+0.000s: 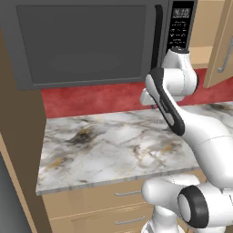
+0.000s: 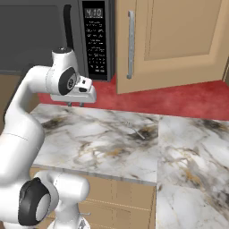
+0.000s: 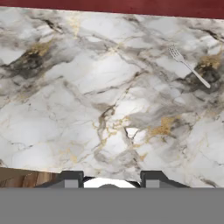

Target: Close all open cabinet doors.

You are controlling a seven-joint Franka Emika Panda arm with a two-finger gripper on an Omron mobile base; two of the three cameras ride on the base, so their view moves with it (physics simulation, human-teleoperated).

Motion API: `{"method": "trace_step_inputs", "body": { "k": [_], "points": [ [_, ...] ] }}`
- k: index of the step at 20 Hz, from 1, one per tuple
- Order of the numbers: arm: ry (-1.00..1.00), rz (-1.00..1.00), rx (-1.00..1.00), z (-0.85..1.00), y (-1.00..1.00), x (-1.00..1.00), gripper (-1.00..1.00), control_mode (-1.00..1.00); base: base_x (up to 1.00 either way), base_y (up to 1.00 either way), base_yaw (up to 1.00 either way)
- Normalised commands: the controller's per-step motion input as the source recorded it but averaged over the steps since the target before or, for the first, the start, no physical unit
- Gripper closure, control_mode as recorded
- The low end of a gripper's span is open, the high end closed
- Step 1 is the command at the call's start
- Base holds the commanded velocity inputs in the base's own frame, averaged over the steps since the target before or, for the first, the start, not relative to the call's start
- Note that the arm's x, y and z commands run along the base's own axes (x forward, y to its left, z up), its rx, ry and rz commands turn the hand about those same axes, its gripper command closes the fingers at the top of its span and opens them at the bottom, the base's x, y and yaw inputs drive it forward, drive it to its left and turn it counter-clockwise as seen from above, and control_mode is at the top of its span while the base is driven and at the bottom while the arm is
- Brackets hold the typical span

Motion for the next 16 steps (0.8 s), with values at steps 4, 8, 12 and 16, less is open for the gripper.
{"method": "trace_step_inputs", "body": {
  "k": [4, 8, 12, 16],
  "points": [
    [-0.09, 0.0, -0.02, 0.0, 0.04, -0.32, -1.0, -1.0, 0.0, 0.0, 0.0],
    [-0.14, -0.01, -0.03, 0.0, 0.0, -0.57, -1.0, -1.0, 0.0, 0.0, 0.0],
    [-0.18, -0.02, -0.02, 0.0, 0.0, -0.81, -1.0, -1.0, 0.0, 0.0, 0.0],
    [-0.19, -0.02, -0.04, 0.0, -0.03, -0.73, -1.0, -1.0, 0.0, 0.0, 0.0]
  ]
}}
